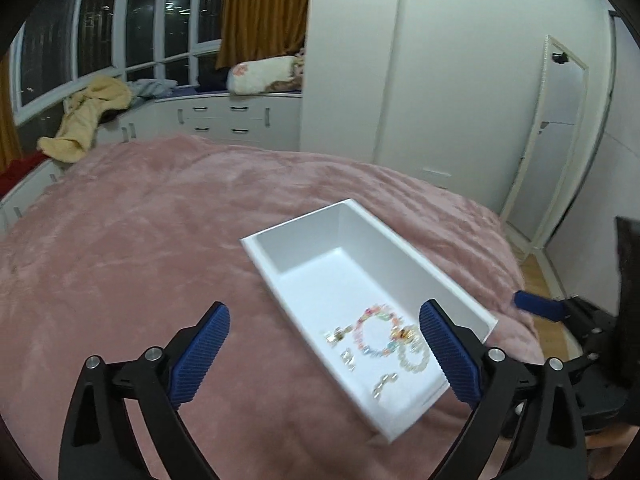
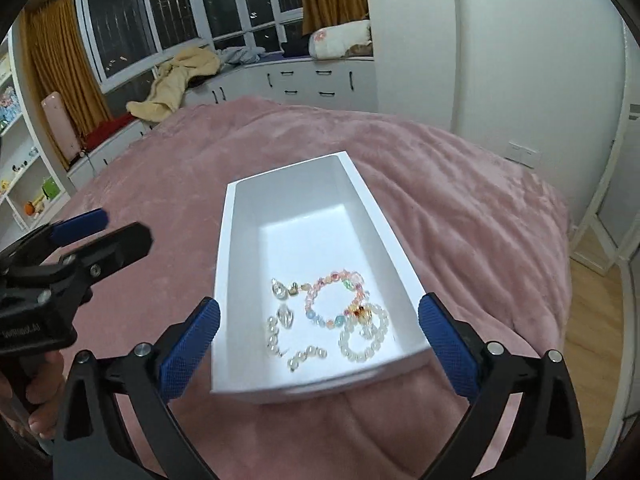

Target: Organize jewelry

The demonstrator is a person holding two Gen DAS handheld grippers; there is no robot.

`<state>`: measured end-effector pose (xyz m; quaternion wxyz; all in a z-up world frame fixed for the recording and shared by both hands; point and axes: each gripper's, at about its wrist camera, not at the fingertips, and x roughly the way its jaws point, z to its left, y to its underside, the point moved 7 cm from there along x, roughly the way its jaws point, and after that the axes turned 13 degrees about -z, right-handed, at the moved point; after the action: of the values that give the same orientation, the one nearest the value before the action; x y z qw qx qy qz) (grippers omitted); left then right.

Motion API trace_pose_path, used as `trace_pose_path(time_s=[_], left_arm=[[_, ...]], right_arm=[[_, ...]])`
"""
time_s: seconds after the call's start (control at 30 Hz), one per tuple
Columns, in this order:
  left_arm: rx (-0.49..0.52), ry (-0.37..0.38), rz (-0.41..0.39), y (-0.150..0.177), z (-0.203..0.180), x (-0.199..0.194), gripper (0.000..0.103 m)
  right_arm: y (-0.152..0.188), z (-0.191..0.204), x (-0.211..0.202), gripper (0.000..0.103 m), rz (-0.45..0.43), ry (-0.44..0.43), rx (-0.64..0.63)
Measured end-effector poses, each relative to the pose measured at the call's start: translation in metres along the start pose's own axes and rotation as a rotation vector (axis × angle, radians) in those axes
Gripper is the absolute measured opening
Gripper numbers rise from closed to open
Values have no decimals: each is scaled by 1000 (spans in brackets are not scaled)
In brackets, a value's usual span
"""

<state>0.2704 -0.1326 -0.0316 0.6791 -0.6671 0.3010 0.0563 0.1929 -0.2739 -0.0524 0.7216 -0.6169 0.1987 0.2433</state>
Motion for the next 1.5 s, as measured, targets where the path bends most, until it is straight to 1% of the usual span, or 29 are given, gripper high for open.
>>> trace_pose_path(time_s=[0.13, 0.2, 0.27, 0.33, 0.43, 0.57, 0.63, 0.87, 1.07, 1.5], left_arm=[[11, -43, 3, 9, 8, -29, 97], [26, -84, -12, 15, 13, -47, 97], [6, -75, -5, 21, 15, -62, 97], [-2, -88, -4, 25, 18, -77, 97], [11, -102, 0, 33, 19, -97, 97], [34, -109, 21, 46, 21, -110, 97], [54, -122, 27, 51, 22, -113, 97], [61, -121, 55, 65, 28, -111, 97], [73, -124, 57, 66, 27, -109, 97], [88, -105, 69, 69, 16, -105, 97]], right_arm=[[4, 8, -23, 98, 9, 18, -18], [8, 10, -33, 98, 6, 32, -34], [13, 10, -41, 98, 8, 50, -49], [20, 11, -48, 98, 15, 57, -54], [27, 11, -58, 98, 12, 76, -69], [35, 13, -74, 98, 13, 68, -71], [36, 13, -79, 98, 9, 64, -74], [39, 17, -88, 98, 15, 54, -83], [40, 18, -89, 98, 14, 54, -75], [46, 11, -89, 98, 19, 64, -59]])
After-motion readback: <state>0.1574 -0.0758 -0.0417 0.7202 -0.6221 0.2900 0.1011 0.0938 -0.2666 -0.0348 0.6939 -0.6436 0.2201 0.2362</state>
